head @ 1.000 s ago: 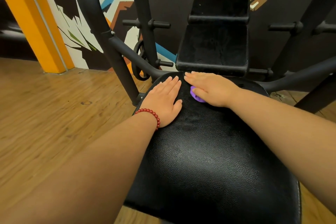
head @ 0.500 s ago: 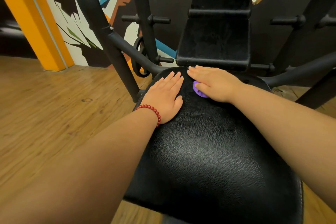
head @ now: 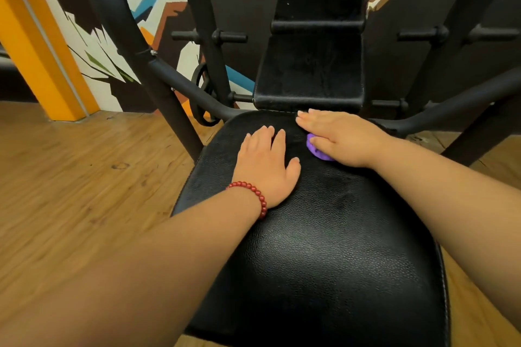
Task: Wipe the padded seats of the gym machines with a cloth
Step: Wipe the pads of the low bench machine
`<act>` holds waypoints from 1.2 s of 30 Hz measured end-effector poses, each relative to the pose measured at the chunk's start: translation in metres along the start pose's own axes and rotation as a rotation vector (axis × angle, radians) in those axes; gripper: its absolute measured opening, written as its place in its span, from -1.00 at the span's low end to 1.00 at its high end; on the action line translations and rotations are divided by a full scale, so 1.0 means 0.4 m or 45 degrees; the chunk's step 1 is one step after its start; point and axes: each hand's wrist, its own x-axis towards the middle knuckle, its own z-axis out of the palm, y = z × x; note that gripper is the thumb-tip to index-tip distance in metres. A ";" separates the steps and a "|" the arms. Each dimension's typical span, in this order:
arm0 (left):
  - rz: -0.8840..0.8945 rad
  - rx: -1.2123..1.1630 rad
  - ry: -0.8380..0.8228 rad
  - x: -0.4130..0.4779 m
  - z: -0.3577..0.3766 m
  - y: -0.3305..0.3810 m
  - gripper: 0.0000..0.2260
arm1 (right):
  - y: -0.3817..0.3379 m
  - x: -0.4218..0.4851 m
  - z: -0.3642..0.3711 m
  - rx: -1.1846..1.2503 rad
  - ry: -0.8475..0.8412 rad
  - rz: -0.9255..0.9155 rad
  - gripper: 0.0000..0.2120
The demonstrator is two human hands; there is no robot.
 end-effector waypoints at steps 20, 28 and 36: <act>0.115 0.016 -0.048 -0.004 0.005 -0.001 -0.43 | -0.023 -0.066 0.030 -0.059 -0.011 -0.047 -0.50; 0.143 0.030 -0.070 -0.010 0.001 -0.003 -0.45 | -0.025 -0.012 0.014 -0.050 0.036 0.171 -0.50; 0.152 0.051 -0.091 -0.030 0.009 -0.010 -0.46 | -0.064 -0.097 0.031 -0.066 -0.032 0.030 -0.50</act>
